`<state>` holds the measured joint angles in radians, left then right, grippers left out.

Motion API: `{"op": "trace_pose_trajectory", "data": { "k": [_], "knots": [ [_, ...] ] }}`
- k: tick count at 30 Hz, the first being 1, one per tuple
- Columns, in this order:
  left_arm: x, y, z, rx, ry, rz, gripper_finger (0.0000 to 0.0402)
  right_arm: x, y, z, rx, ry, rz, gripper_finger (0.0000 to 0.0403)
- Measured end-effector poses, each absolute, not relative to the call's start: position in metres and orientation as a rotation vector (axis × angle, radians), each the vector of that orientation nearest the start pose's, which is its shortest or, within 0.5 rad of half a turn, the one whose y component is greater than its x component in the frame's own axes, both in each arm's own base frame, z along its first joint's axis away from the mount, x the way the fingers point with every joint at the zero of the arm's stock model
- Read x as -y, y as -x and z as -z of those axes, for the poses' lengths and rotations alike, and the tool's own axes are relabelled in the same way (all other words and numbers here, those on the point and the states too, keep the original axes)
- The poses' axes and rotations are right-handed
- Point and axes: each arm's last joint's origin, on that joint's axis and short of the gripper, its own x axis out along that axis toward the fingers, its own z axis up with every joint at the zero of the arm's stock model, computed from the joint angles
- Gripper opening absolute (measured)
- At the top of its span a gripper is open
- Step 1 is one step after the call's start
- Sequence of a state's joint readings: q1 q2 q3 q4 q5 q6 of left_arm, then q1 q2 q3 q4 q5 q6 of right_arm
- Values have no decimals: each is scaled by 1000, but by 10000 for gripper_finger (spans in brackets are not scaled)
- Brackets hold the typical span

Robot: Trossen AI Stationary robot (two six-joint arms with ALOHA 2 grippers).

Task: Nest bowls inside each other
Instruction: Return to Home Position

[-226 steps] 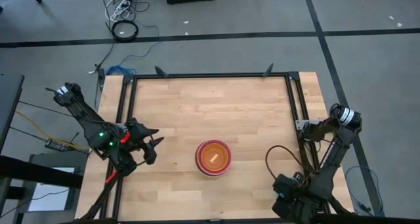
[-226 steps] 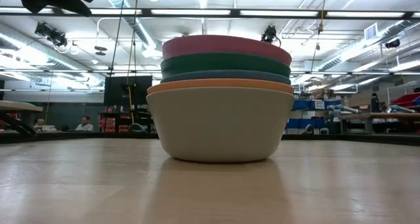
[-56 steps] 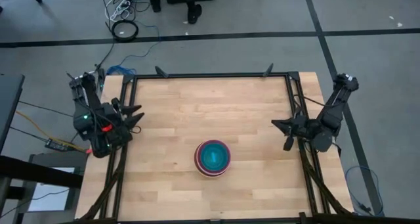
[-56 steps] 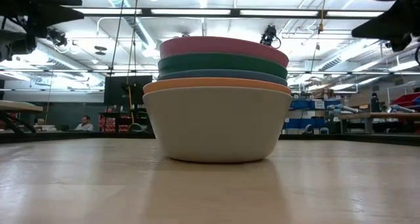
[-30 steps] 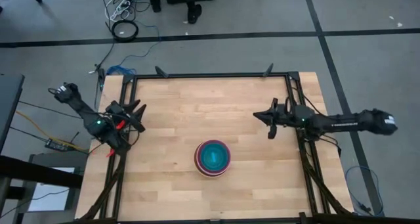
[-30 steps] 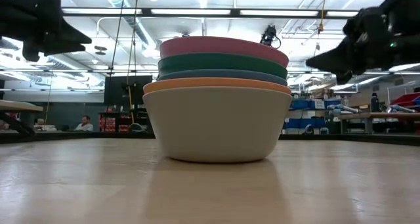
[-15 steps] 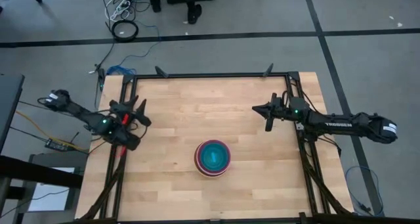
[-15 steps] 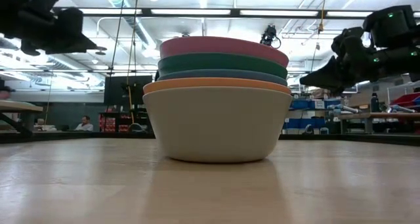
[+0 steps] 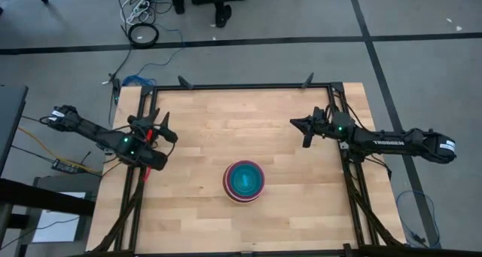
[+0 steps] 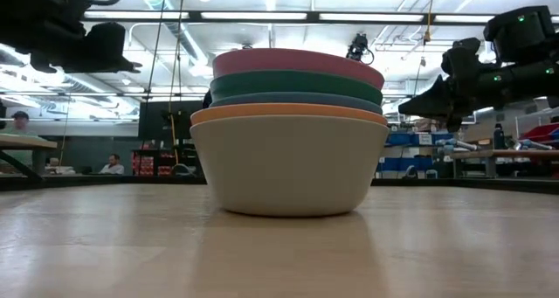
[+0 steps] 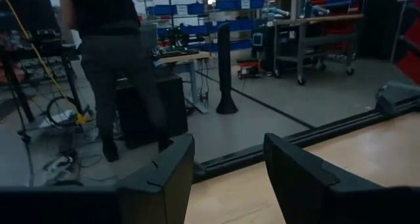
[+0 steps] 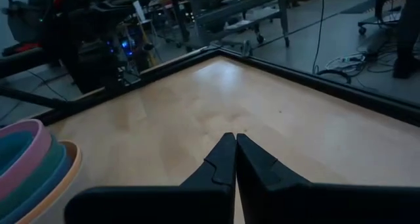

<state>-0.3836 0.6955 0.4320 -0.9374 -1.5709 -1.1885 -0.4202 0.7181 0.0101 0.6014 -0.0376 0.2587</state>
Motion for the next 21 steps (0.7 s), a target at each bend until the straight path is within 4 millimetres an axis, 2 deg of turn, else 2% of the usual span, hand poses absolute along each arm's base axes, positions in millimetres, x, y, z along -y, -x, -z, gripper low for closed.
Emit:
{"op": "trace_pose_trajectory", "data": {
  "k": [7,15,21],
  "knots": [
    [12,-107,-206,13,154,-1151,191,57,-131,-153,-54,-280,394,1],
    [21,-118,-200,-266,465,-907,191,57,-130,-153,-54,-280,395,1],
    [26,-121,-198,-395,578,-780,191,57,-130,-153,-54,-280,397,3]
  ]
}}
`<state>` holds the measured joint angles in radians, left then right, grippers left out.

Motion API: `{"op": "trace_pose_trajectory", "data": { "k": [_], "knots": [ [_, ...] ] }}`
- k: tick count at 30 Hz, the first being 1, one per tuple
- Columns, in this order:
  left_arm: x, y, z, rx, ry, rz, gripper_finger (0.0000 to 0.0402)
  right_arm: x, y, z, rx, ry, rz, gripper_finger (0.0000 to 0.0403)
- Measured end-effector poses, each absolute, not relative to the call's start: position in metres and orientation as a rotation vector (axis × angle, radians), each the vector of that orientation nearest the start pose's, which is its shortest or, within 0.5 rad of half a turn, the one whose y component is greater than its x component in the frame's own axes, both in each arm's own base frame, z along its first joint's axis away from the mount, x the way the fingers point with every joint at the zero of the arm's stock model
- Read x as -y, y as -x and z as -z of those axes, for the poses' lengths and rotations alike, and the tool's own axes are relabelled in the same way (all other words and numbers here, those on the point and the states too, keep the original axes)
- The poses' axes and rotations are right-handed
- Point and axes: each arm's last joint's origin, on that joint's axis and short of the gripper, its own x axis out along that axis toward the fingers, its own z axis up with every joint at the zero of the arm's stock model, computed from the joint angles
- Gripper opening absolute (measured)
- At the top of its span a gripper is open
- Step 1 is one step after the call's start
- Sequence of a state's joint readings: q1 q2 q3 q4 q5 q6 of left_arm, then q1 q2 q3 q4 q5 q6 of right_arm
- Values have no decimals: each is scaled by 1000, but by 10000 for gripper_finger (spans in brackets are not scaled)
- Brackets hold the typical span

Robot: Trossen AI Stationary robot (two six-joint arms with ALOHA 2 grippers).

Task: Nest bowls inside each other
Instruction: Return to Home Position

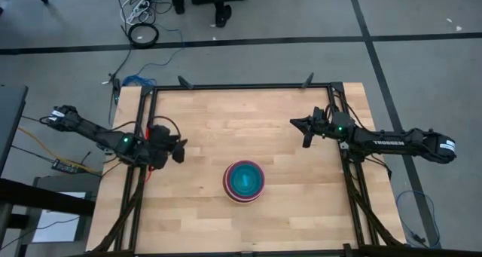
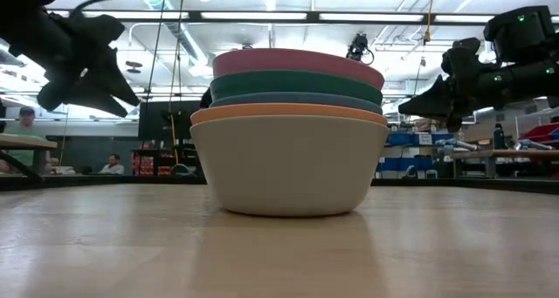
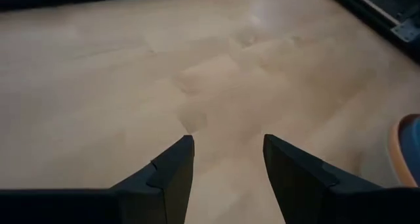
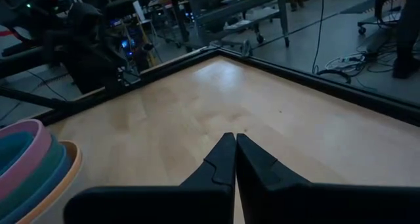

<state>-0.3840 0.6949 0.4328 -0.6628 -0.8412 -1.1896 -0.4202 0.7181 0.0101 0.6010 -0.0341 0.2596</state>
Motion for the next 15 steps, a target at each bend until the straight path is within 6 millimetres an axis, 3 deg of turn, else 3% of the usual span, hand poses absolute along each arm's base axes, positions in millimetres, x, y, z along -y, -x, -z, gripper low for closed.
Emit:
{"op": "trace_pose_trajectory", "data": {
  "k": [15],
  "knots": [
    [27,-124,-200,-375,621,-750,191,57,-130,-153,-55,-281,397,4]
  ]
}}
